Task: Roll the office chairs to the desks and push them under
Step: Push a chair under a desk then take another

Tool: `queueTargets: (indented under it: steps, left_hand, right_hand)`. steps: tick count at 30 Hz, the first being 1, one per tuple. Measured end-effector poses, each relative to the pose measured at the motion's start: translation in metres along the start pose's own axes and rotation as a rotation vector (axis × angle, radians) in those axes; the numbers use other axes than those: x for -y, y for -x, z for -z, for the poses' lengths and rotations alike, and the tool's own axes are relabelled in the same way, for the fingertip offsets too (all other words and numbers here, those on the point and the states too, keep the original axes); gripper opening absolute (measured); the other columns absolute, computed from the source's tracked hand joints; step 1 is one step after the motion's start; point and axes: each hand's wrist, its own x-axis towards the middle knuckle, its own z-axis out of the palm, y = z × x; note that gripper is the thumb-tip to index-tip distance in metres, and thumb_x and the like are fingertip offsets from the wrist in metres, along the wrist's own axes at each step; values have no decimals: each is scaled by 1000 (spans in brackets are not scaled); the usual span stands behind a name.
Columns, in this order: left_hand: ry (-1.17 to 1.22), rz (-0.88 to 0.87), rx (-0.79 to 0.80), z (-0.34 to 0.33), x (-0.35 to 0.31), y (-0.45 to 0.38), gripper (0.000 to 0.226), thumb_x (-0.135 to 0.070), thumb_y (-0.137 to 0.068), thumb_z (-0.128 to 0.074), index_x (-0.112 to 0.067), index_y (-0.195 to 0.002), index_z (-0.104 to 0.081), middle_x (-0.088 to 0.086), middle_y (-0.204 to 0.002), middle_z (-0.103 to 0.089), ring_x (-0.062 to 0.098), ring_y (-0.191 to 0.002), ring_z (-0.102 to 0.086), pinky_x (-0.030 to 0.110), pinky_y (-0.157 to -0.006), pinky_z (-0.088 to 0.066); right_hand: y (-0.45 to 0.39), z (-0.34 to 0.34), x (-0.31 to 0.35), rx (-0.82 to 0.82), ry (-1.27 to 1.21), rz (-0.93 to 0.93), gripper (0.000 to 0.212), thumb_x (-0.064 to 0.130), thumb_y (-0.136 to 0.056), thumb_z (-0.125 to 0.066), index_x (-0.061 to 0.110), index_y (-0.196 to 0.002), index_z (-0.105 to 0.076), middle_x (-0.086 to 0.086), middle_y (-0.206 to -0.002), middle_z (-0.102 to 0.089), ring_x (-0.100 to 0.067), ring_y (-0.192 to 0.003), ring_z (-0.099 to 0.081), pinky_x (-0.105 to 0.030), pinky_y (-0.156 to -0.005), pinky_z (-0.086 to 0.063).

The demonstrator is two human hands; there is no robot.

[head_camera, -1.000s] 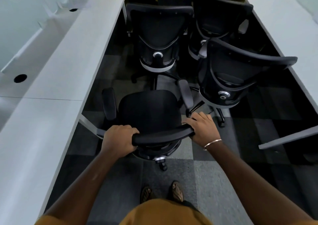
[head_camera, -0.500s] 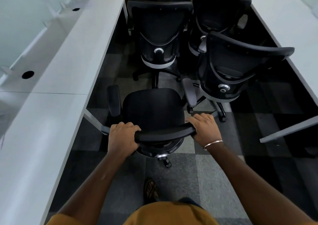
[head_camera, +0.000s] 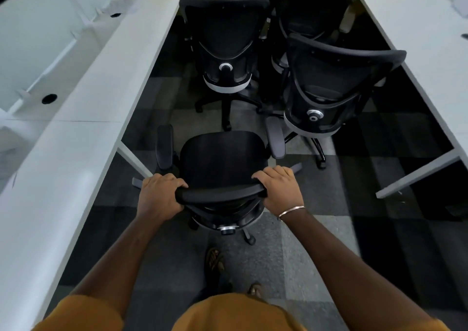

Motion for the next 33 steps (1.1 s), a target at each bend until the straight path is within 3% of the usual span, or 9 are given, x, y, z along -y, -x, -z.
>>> queueTargets:
  steps: [13, 27, 33]
  left_hand:
    - [-12, -44, 49, -8, -1, 71, 40, -42, -65, -82, -44, -103, -70, -19, -90, -55, 15, -95, -52, 37, -90, -39]
    - [24, -114, 18, -22, 10, 199, 35, -33, -70, -78, -41, -103, -71, -15, -95, -58, 17, -96, -51, 37, -92, -37]
    - [38, -98, 4, -32, 6, 254, 36, -33, -69, -78, -41, -104, -72, -17, -93, -54, 15, -93, -48, 36, -92, -36]
  right_hand:
    - [82, 13, 39, 72, 28, -100, 34, 27, -67, -79, 37, -97, -66, 12, -86, -55, -16, -82, -51, -32, -80, -34]
    - [217, 19, 116, 74, 71, -234, 41, 34, -64, -81, 44, -102, -66, 18, -92, -53, -11, -86, -50, -29, -82, -33]
    - [262, 31, 135, 99, 71, -212, 35, 37, -71, -77, 43, -104, -67, 17, -95, -56, -13, -88, -51, -30, -82, -31]
